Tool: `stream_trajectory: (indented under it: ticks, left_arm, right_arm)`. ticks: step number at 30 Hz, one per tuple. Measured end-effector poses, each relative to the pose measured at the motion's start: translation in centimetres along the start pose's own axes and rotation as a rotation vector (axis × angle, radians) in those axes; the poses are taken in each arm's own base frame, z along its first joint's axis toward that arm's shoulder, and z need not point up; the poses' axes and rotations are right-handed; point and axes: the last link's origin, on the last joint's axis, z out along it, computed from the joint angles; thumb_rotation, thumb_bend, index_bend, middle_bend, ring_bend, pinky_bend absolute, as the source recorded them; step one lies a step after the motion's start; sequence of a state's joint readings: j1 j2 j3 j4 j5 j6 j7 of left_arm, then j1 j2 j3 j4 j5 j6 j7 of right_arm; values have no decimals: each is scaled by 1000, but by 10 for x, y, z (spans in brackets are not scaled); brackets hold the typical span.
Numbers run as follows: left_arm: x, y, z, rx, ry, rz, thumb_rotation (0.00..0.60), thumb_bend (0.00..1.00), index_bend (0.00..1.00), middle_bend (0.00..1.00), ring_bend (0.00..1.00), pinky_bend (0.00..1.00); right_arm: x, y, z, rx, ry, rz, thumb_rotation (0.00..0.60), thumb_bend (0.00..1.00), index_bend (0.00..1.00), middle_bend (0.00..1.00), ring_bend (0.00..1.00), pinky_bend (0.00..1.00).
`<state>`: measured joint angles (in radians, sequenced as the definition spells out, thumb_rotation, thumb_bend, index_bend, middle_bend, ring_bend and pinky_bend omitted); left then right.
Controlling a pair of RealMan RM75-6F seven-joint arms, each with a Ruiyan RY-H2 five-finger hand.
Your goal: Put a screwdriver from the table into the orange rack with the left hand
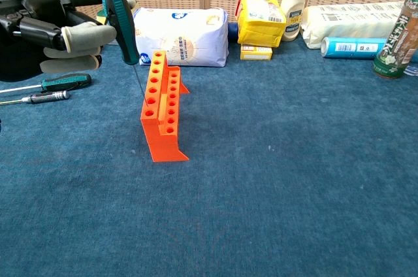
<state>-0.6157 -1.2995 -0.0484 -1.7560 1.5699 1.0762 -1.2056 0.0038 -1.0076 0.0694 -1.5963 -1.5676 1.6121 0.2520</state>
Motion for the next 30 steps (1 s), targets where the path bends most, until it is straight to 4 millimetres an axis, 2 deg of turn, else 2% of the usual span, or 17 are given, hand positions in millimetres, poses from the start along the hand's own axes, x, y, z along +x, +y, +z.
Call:
stream_trajectory:
  ticks: [30]
  left_arm:
    - [0, -6, 8, 29, 8, 9, 600, 444, 481, 1000, 1000, 1000]
  right_arm:
    - [1, 1, -1, 0, 4, 5, 521, 10, 26, 65, 49, 0]
